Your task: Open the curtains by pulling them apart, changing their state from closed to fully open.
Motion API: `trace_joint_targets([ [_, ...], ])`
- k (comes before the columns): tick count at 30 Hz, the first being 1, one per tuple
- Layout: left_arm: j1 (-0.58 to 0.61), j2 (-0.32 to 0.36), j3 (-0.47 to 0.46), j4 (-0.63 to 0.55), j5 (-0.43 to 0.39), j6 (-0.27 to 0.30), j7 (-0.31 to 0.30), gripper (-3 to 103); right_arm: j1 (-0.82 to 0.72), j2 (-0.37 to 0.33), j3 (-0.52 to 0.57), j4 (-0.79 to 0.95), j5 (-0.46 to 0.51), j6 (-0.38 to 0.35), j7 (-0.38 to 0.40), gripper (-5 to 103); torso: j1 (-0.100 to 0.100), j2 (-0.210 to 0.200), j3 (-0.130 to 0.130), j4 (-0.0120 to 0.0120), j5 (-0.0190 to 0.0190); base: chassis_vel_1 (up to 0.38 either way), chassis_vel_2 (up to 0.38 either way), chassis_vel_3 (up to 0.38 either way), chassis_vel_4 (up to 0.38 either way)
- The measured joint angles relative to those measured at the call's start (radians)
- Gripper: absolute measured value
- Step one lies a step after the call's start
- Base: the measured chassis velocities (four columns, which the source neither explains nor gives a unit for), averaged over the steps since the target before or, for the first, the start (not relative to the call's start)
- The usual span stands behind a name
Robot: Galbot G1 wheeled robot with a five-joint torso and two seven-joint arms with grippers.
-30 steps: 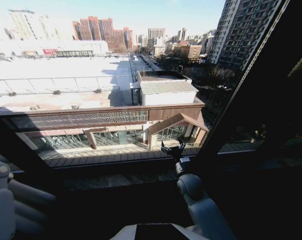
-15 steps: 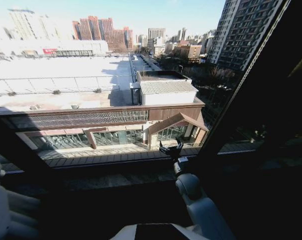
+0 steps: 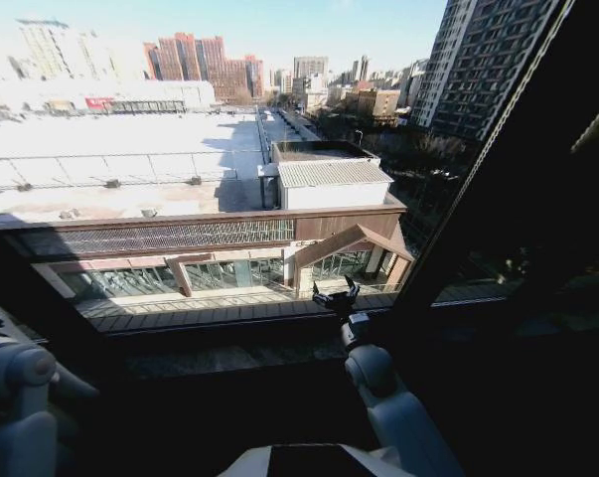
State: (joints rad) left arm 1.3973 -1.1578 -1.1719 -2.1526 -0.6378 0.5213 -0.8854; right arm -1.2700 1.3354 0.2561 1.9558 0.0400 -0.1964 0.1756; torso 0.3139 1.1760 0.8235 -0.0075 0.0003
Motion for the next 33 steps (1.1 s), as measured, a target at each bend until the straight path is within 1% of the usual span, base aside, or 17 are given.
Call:
trace_joint_targets([
  [1, 0.0, 0.0, 0.0, 0.0, 0.0, 0.0, 0.0, 73, 0.0, 0.0, 0.0, 0.0, 0.0, 0.0, 0.0, 100, 0.0, 0.0, 0.0, 0.0, 0.0, 0.0, 0.0, 0.0, 0.0],
  [2, 0.007, -0.008, 0.003, -0.022, 0.008, -0.001, -0.022, 78, 0.0, 0.0, -0.005, -0.003, -0.002, 0.0, 0.0, 100, 0.0, 0.0, 0.0, -0.0002, 0.0001, 0.0, 0.0, 0.0, 0.0],
  [3, 0.01, -0.013, 0.003, -0.032, 0.01, -0.002, -0.033, 78, 0.0, 0.001, -0.008, -0.003, -0.002, 0.0, 0.0, 100, 0.0, 0.0, 0.0, -0.0003, 0.0001, 0.0, 0.0, 0.0, 0.0],
  [4, 0.019, -0.021, 0.003, -0.046, 0.01, -0.006, -0.047, 84, 0.0, 0.001, -0.013, -0.004, -0.003, 0.0, 0.0, 100, 0.0, 0.0, 0.0, -0.0003, 0.0001, 0.0, 0.0, 0.0, 0.0],
  [5, 0.028, -0.026, 0.0, -0.056, 0.01, -0.011, -0.054, 89, 0.0, 0.002, -0.016, -0.004, -0.003, 0.0, 0.0, 100, 0.0, 0.0, 0.0, -0.0004, 0.0001, 0.0, 0.0, 0.0, 0.0],
  [6, 0.028, -0.026, 0.0, -0.056, 0.01, -0.011, -0.054, 89, 0.0, 0.002, -0.016, -0.004, -0.003, 0.0, 0.0, 100, 0.0, 0.0, 0.0, -0.0004, 0.0001, 0.0, 0.0, 0.0, 0.0],
  [8, 0.06, -0.044, -0.013, -0.084, 0.01, -0.026, -0.063, 97, 0.006, 0.002, -0.019, -0.006, -0.003, 0.001, 0.0, 100, 0.0, 0.0, 0.0, 0.0, 0.0001, 0.0, 0.0, 0.0, 0.0],
  [9, 0.074, -0.051, -0.016, -0.097, 0.01, -0.03, -0.064, 99, 0.008, 0.001, -0.019, -0.007, -0.003, 0.001, 0.0, 100, 0.0, 0.0, 0.0, -0.0001, 0.0001, 0.0, 0.0, 0.0, 0.0],
  [12, 0.102, -0.066, -0.014, -0.129, 0.011, -0.037, -0.064, 100, 0.013, 0.001, -0.018, -0.007, -0.003, 0.001, 0.0, 100, 0.0, 0.0, 0.0, 0.0, 0.0, 0.0, 0.0, 0.0, 0.0],
  [18, 0.18, -0.145, 0.061, -0.267, -0.001, -0.018, -0.086, 100, 0.014, 0.005, -0.014, -0.003, 0.0, 0.003, 0.0, 100, 0.0, 0.0, 0.0, -0.0002, 0.0002, 0.0, 0.0, 0.0, 0.0],
  [26, 0.243, -0.203, 0.101, -0.324, 0.019, -0.026, -0.096, 100, 0.009, 0.007, 0.011, -0.005, 0.006, 0.005, 0.0, 100, 0.0, 0.0, 0.0, 0.0, 0.0, 0.0, 0.0, 0.0, 0.0],
  [28, 0.263, -0.204, 0.112, -0.338, 0.015, -0.014, -0.05, 100, 0.015, 0.009, 0.012, -0.013, 0.007, 0.006, 0.0, 100, 0.0, 0.0, 0.0, -0.0002, 0.0, 0.0, 0.0, 0.0, 0.0],
  [29, 0.274, -0.198, 0.106, -0.346, 0.001, 0.004, 0.001, 100, 0.018, 0.011, 0.011, -0.018, 0.008, 0.006, 0.001, 100, 0.0, 0.0, 0.0, 0.0, -0.0001, 0.0, 0.0, 0.0, 0.0],
  [30, 0.274, -0.198, 0.106, -0.346, 0.001, 0.004, 0.001, 100, 0.018, 0.011, 0.011, -0.018, 0.008, 0.006, 0.001, 100, 0.0, 0.0, 0.0, 0.0, -0.0001, 0.0, 0.0, 0.0, 0.0],
  [31, 0.28, -0.18, 0.088, -0.348, -0.021, 0.033, 0.083, 100, 0.023, 0.015, 0.006, -0.025, 0.013, 0.006, 0.001, 100, 0.0, 0.0, 0.0, 0.0, 0.0001, 0.0, 0.0, 0.0, 0.0],
  [32, 0.278, -0.166, 0.079, -0.347, -0.027, 0.043, 0.13, 100, 0.026, 0.018, 0.003, -0.029, 0.017, 0.005, 0.001, 100, 0.0, 0.0, 0.0, 0.0001, -0.0001, 0.0, 0.0, 0.0, 0.0],
  [33, 0.27, -0.144, 0.069, -0.334, -0.025, 0.045, 0.202, 100, 0.03, 0.023, 0.0, -0.034, 0.022, 0.003, 0.001, 100, 0.0, 0.0, 0.0, -0.0001, 0.0002, 0.0, 0.0, 0.0, 0.0],
])
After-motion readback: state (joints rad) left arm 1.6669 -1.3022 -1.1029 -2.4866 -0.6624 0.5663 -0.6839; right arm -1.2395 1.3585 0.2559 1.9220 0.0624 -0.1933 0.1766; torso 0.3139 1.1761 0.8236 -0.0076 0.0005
